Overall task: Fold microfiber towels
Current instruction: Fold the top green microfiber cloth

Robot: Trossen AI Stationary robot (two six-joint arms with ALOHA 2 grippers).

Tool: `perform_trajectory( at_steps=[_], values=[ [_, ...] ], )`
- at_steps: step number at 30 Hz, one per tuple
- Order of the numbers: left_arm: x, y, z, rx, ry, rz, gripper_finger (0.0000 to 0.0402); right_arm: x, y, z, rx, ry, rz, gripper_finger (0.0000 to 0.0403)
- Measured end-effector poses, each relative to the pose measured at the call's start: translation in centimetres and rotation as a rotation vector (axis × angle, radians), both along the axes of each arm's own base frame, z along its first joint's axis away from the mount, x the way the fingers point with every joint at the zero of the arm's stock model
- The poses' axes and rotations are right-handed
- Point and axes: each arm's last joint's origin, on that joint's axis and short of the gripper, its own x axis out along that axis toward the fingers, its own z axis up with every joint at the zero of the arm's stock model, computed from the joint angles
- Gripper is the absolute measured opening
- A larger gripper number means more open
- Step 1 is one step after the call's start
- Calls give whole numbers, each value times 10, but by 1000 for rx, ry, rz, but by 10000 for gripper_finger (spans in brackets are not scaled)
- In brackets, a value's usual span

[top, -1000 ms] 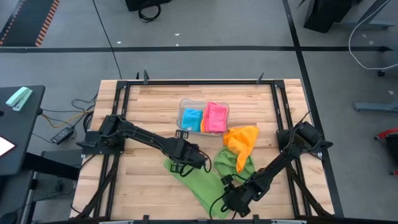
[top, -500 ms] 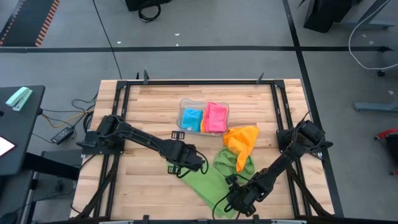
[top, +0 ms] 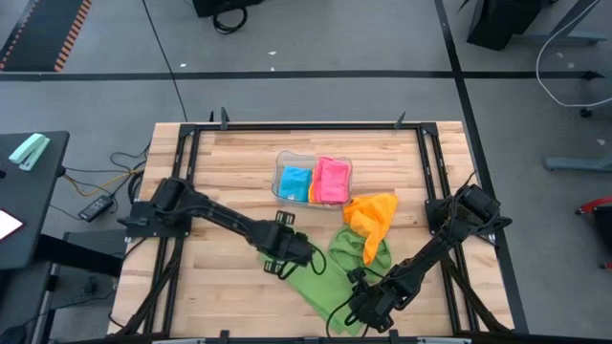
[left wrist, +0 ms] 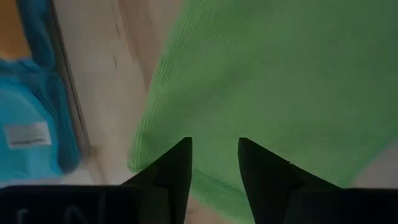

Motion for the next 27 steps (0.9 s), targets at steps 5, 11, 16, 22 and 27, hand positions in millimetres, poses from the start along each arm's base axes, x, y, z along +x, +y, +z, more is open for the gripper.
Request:
perform_trajectory(
  at_steps=[5,11,16,22,27],
  values=[
    [-4,20,-24,-65,58,17,119,0,0,0,0,0,-1,140],
    [-8,36,-41,-90,85,50,99,0,0,0,2,6,4,140],
    [-12,34,-41,-94,95,150,85,-5,-5,6,-35,43,26,140],
    [-19,16,-42,-135,91,259,74,-15,-21,19,-161,91,56,140],
    [-25,-1,-42,-166,77,349,71,-13,-34,30,-183,103,49,140]
  ],
)
